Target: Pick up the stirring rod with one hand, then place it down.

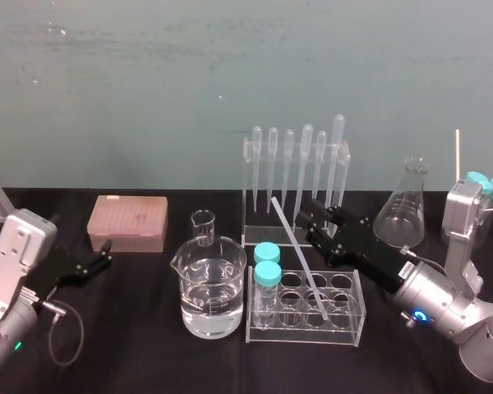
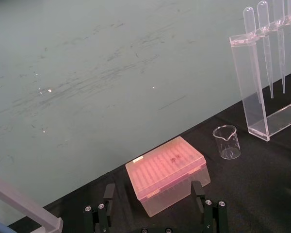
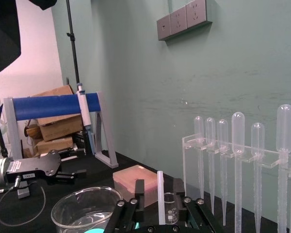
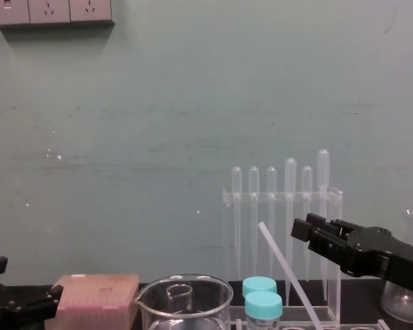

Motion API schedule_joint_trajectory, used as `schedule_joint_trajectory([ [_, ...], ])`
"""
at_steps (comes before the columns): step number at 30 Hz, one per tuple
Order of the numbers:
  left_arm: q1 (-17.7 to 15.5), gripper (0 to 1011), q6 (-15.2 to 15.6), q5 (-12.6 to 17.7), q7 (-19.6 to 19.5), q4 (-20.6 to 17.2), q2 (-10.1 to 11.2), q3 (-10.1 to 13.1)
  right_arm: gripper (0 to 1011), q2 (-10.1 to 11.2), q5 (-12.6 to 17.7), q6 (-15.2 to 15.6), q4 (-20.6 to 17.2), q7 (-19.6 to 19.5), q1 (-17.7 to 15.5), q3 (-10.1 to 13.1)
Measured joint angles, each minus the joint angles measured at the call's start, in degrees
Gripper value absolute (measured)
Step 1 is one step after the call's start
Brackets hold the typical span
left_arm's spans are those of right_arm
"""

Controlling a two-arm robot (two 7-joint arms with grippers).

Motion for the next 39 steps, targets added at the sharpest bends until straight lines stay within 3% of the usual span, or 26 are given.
schedule_joint_trajectory([
  [12, 0.0, 1000, 0.0, 0.0, 0.0, 0.0, 0.0, 0.0, 731, 0.0, 0.0, 0.2, -0.2, -0.1, -0.1, 0.0],
  [17, 0.0, 1000, 0.0, 0.0, 0.0, 0.0, 0.0, 0.0, 861, 1.0, -1.8, 1.3, -4.0, -5.8, -1.8, 1.4],
  [18, 0.0, 1000, 0.0, 0.0, 0.0, 0.0, 0.0, 0.0, 894, 1.2, -2.8, 1.3, -5.2, -8.7, -2.8, 2.3],
  [19, 0.0, 1000, 0.0, 0.0, 0.0, 0.0, 0.0, 0.0, 927, 1.2, -2.8, 1.3, -5.2, -8.7, -2.8, 2.3],
  [20, 0.0, 1000, 0.0, 0.0, 0.0, 0.0, 0.0, 0.0, 958, 1.5, -4.5, 1.4, -7.1, -13.6, -4.6, 4.0],
  [21, 0.0, 1000, 0.0, 0.0, 0.0, 0.0, 0.0, 0.0, 958, 1.5, -4.5, 1.4, -7.1, -13.6, -4.6, 4.0],
  [25, 0.0, 1000, 0.0, 0.0, 0.0, 0.0, 0.0, 0.0, 1002, 1.6, -9.0, 2.1, -9.7, -24.4, -8.2, 7.1],
  [28, 0.0, 1000, 0.0, 0.0, 0.0, 0.0, 0.0, 0.0, 1002, 1.5, -11.2, 3.8, -10.7, -29.6, -10.2, 8.6],
  [33, 0.0, 1000, 0.0, 0.0, 0.0, 0.0, 0.0, 0.0, 1002, 1.2, -13.3, 6.9, -10.9, -33.5, -11.9, 9.5],
  [39, 0.0, 1000, 0.0, 0.0, 0.0, 0.0, 0.0, 0.0, 1002, 1.2, -13.4, 6.9, -10.9, -33.7, -12.0, 9.5],
])
